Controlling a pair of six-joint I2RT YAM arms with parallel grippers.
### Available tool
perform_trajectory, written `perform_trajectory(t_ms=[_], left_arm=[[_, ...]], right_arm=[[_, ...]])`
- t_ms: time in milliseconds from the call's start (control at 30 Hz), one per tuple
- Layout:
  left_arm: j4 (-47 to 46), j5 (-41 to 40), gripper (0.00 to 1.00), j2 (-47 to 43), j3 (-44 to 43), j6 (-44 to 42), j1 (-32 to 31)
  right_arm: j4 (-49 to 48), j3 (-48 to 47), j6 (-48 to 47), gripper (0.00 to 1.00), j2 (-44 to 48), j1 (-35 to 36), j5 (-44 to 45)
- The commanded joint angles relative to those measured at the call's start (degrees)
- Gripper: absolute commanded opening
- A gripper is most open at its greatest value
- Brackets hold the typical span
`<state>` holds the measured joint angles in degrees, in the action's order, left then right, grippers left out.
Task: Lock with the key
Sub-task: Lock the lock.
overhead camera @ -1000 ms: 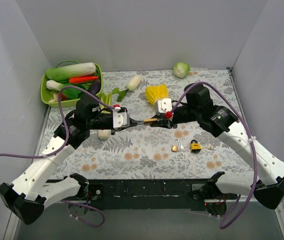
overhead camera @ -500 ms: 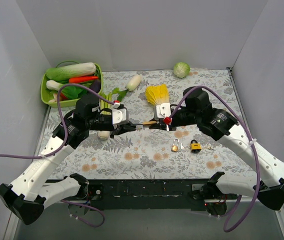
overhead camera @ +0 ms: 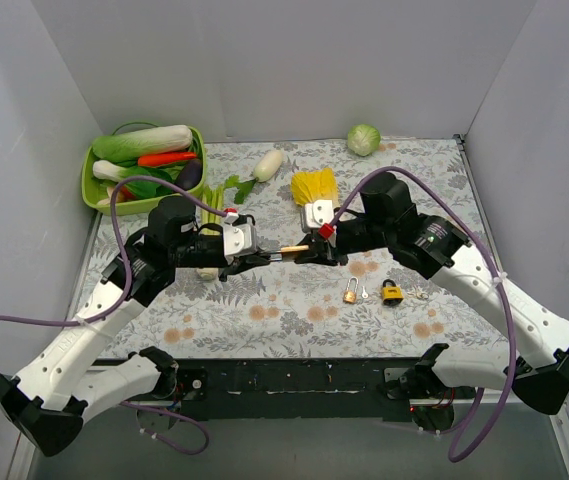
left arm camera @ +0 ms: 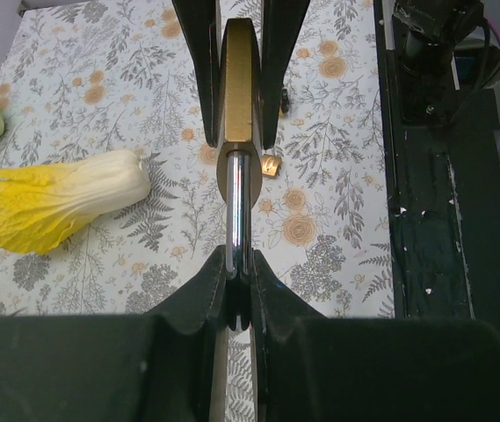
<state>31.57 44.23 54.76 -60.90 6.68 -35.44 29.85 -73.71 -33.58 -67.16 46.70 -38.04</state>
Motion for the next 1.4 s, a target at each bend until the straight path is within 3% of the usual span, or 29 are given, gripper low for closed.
perform_trajectory(t_ms=[0, 600, 900, 1067, 1267, 1367], left_arm=[[-11.8, 3.1, 0.0, 0.4, 0.1, 1.1, -2.3], [-28.1, 1.6, 0.0, 4.4, 1.8, 15.7, -8.1], [-31.0, 2.0, 0.0, 5.9, 1.1, 17.2, -9.3], [-27.2, -1.3, 0.0, 3.3, 1.8, 16.7, -9.0], [-17.5, 0.5, 0.0, -1.1, 3.7, 13.0, -6.9], [-13.7, 0.8, 0.0, -1.9, 3.5, 11.3, -6.2]], right_arm=[[-15.2, -3.0, 6.2, 0.01, -1.6, 4.3, -8.5], [-27.0, 2.7, 10.3, 0.01, -3.8, 8.7, -7.8], [-33.0, 5.2, 13.2, 0.01, -4.4, 10.1, -7.7], [-24.2, 1.5, 9.9, 0.01, -3.8, 9.7, -3.3], [-12.9, 0.6, 9.9, 0.01, -0.6, 3.5, -2.6], [-4.3, -2.3, 7.3, 0.21, -0.2, 1.0, -2.9]])
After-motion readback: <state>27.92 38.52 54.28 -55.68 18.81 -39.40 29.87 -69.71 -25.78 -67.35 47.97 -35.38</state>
